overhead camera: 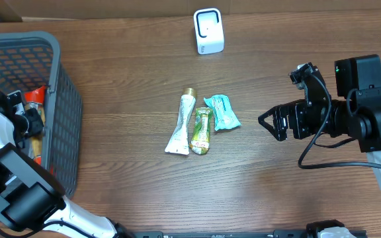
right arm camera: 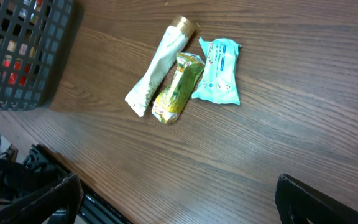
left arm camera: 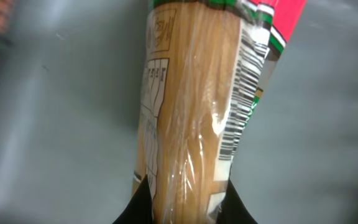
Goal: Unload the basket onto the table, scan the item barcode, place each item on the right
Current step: 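Grasp the red-and-white pasta pack in the basket with the left gripper, then lay the pasta pack on the table left of the white tube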
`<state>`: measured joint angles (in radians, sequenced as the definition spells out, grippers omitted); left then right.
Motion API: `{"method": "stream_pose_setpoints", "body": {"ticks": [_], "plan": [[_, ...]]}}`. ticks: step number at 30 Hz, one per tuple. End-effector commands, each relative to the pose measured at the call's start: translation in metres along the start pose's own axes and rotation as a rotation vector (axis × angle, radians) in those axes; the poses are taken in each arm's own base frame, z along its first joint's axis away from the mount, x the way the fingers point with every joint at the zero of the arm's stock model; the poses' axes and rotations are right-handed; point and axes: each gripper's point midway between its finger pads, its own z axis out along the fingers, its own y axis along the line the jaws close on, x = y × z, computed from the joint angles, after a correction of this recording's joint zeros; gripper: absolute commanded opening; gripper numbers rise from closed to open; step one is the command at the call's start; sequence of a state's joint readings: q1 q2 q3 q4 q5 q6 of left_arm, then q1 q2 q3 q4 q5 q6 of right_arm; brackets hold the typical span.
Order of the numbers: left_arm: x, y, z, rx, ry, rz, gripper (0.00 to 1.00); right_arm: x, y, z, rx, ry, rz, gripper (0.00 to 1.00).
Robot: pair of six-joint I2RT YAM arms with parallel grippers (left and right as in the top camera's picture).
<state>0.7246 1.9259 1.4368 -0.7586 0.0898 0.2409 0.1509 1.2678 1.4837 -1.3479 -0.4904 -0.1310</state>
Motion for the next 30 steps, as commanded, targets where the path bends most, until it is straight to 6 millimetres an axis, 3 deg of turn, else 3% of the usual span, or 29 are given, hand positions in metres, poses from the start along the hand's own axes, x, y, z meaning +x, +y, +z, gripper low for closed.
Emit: {"method": "stream_pose_setpoints", "body": {"ticks": [1, 3, 5, 7, 8, 13, 15, 17, 19, 22, 27, 30], "plan": [[-0.068, -0.01, -0.11, 0.004, -0.275, -0.091, 0.04, -0.002, 0.002, -0.003, 0.0, -0.015, -0.015, 1.0], [-0.084, -0.016, -0.174, 0.004, -0.391, -0.15, 0.04, -0.002, 0.002, -0.003, 0.0, -0.015, -0.015, 1.0], [-0.091, -0.021, -0.221, 0.01, -0.49, -0.188, 0.04, -0.002, 0.002, -0.003, 0.0, -0.015, -0.016, 1.0], [-0.092, -0.028, -0.263, 0.017, -0.584, -0.202, 0.04, -0.002, 0.002, -0.003, 0.0, -0.015, -0.015, 1.0], [-0.089, -0.037, -0.299, 0.025, -0.67, -0.198, 0.04, -0.002, 0.002, -0.003, 0.0, -0.015, -0.016, 1.0], [-0.071, -0.068, -0.38, 0.077, -0.873, -0.172, 0.04, -0.002, 0.002, -0.003, 0.0, -0.015, -0.015, 1.0], [-0.059, -0.093, -0.409, 0.147, -0.936, -0.131, 0.04, -0.002, 0.002, -0.003, 0.0, -0.015, -0.016, 1.0], [-0.048, -0.12, -0.424, 0.25, -0.95, -0.077, 0.04, -0.002, 0.002, -0.003, 0.0, -0.015, -0.015, 1.0], [-0.034, -0.158, -0.431, 0.403, -0.923, 0.008, 0.04, -0.002, 0.002, -0.003, 0.0, -0.015, -0.016, 1.0], [-0.015, -0.201, -0.422, 0.557, -0.818, 0.106, 0.04, -0.002, 0.002, -0.003, 0.0, -0.015, -0.016, 1.0], [0.02, -0.266, -0.348, 0.636, -0.487, 0.211, 0.04, -0.002, 0.002, -0.003, 0.0, -0.015, -0.015, 1.0], [0.042, -0.291, -0.286, 0.574, -0.284, 0.242, 0.04, -0.002, 0.002, -0.003, 0.0, -0.015, -0.016, 1.0]]}}
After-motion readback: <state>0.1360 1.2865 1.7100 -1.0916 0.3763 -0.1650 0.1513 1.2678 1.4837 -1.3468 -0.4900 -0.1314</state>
